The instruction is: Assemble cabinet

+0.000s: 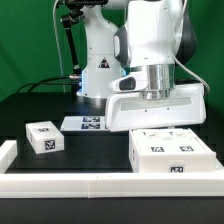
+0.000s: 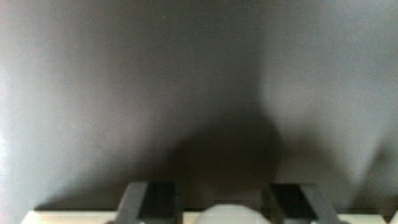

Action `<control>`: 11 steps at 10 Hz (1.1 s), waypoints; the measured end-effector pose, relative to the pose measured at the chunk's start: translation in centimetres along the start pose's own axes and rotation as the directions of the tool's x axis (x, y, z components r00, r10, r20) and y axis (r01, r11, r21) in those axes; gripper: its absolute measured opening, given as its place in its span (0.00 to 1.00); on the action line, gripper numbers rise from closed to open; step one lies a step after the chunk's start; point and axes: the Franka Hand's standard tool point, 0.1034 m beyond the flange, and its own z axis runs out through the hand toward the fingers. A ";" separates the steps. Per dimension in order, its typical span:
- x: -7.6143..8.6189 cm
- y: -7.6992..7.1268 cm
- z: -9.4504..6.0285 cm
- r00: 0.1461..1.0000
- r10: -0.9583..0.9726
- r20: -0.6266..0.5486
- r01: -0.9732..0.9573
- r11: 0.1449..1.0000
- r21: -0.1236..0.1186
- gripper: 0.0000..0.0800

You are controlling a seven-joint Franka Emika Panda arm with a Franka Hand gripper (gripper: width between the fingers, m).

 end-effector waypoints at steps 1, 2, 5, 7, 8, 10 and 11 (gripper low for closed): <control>0.0 0.0 -0.2 1.000 -0.001 0.007 0.001 1.000 0.000 0.27; 0.3 -0.1 -1.2 1.000 -0.003 0.019 0.003 1.000 -0.001 0.27; 1.1 0.0 -3.8 0.999 -0.009 0.039 0.009 1.000 -0.005 0.27; 1.6 -0.1 -5.7 0.998 -0.012 0.060 0.012 1.000 -0.007 0.27; 1.9 -0.2 -6.8 0.998 -0.013 0.068 0.014 1.000 -0.008 0.27; 2.8 -0.4 -8.6 0.997 -0.019 0.069 0.020 1.000 -0.009 0.27; 3.5 -0.4 -9.4 0.997 -0.021 0.073 0.022 1.000 -0.009 0.26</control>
Offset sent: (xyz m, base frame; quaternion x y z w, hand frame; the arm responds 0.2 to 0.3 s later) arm -0.0070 -0.0044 0.0381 -0.0006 -0.0423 -0.0084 0.9991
